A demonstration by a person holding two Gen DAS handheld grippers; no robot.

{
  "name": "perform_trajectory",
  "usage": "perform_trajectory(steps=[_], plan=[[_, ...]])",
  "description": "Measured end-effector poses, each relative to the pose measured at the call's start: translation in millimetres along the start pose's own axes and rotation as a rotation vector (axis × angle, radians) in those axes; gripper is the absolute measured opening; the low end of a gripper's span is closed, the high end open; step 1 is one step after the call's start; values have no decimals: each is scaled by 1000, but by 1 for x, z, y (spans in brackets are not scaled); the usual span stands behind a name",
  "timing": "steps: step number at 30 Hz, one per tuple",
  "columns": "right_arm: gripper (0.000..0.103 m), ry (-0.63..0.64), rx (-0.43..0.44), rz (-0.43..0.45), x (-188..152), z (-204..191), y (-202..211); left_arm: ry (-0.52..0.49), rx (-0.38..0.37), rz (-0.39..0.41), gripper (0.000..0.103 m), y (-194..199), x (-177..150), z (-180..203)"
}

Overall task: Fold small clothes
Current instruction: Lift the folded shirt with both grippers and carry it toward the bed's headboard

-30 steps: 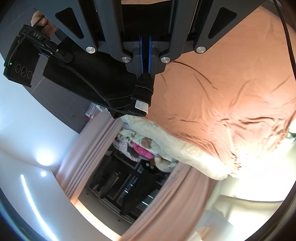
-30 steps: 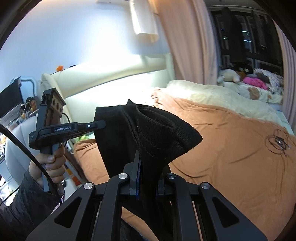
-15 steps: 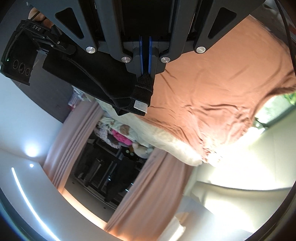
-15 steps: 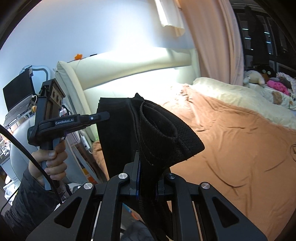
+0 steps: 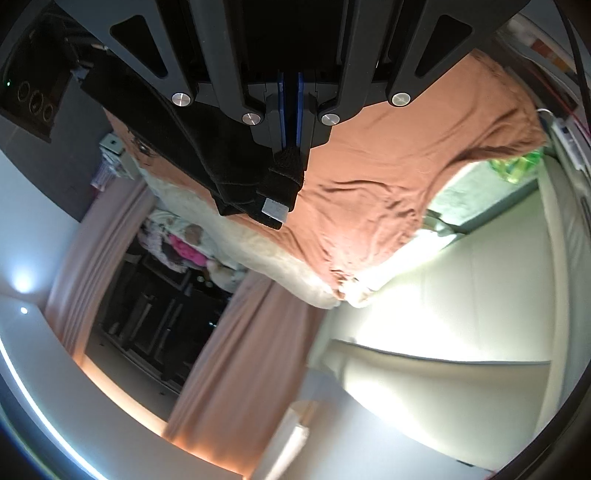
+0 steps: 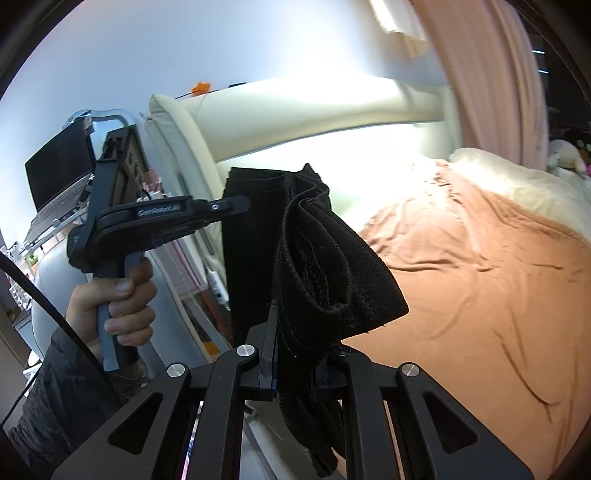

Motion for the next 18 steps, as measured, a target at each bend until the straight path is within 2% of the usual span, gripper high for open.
perform_trajectory(steps=[11, 13, 18], plan=[[7, -48, 103, -78, -9, 41, -64, 38, 151, -27, 4, -27, 8, -80], [7, -72, 121, -94, -14, 57, -74, 39, 210, -39, 4, -37, 7, -92], [7, -146, 110, -143, -24, 107, -96, 35, 261, -77, 4, -75, 5, -104]])
Point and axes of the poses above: each gripper's, at about its wrist camera, not at the fingertips, and y roughly against the way its jaws point, z to its right, x to its top, the point moved 2 cm from there along -y, roughly the way its jaws point, and after that the axes turned 8 degrees about x, right-handed, at the moved point
